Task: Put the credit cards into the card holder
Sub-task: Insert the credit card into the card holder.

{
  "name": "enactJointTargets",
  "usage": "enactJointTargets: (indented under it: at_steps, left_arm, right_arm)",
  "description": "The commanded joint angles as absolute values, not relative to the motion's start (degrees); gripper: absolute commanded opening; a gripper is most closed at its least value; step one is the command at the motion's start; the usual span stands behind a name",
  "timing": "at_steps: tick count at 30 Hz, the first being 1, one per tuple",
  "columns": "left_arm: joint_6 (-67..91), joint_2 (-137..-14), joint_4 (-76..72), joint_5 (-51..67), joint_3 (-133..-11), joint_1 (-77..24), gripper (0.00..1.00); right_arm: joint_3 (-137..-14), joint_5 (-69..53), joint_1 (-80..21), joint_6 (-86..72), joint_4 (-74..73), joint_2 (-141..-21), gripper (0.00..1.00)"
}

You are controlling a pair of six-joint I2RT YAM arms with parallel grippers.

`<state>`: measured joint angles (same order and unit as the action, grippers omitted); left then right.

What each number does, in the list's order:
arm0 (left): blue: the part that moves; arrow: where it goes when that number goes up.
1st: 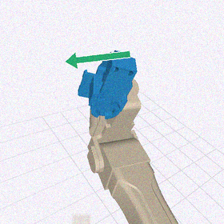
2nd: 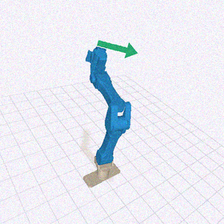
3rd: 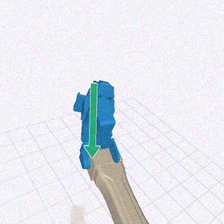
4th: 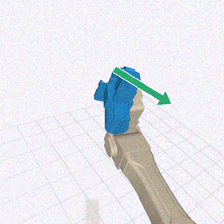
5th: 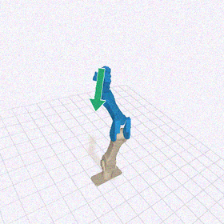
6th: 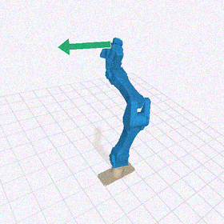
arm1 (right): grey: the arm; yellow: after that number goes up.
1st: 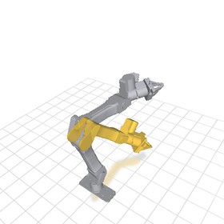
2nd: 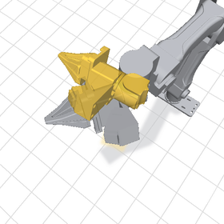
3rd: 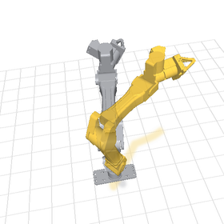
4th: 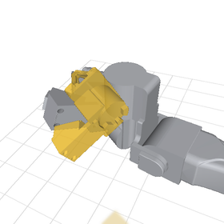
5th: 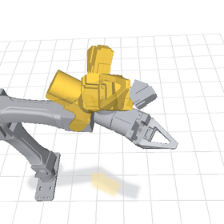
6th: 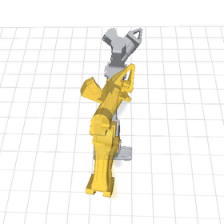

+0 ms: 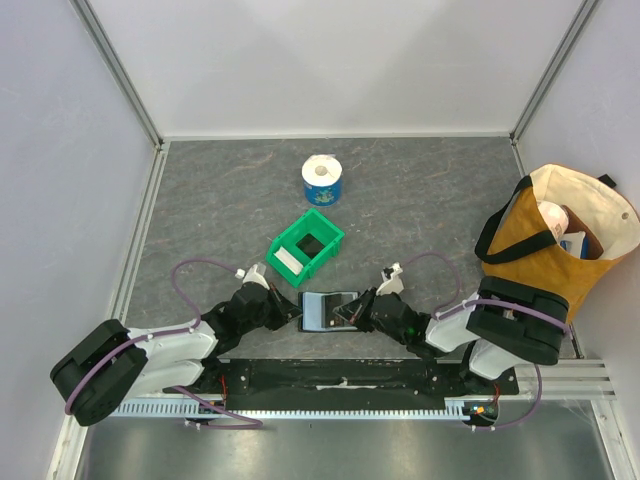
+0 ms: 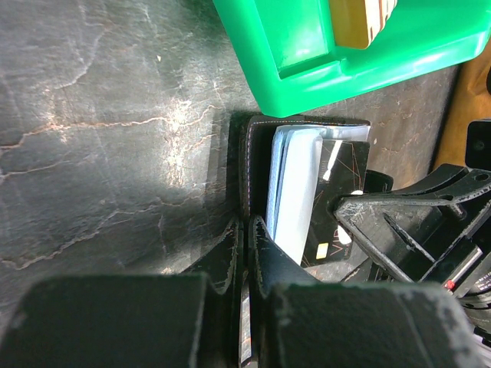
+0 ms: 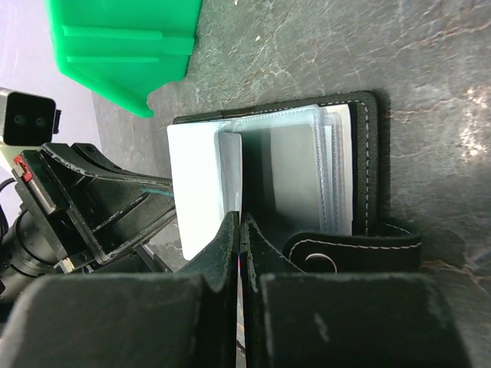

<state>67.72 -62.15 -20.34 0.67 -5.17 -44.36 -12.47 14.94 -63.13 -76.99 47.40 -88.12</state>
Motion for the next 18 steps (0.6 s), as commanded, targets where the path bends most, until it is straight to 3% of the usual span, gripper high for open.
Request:
enactJointTargets:
  at_steps: [1,13,16,18]
  left_arm:
    - [66.71,-63.99,-11.07,-0.97,-2.11,-44.38,0.02]
    - [66.36,-63.98,-11.43,-0.70,-2.46,-44.38,0.02]
    - [66.36,-63.63,-11.43,-0.70,-2.46,-44.38,0.02]
    - [66.36,-63.37,-11.34,-0.62,-2.29,-44.38,0.02]
  right_arm:
    - [-12.22,11.69,-63.46,-77.61,46.40,-90.53,0.00]
    - [-17.22,7.38,-63.72,-74.71,45.36,-95.45,0.01]
    - [-18.02,7.91,-63.81,-74.01,42.64,-94.40,0.05]
    - [-18.72,9.66,-63.72,-72.60,37.39,-91.95,0.13]
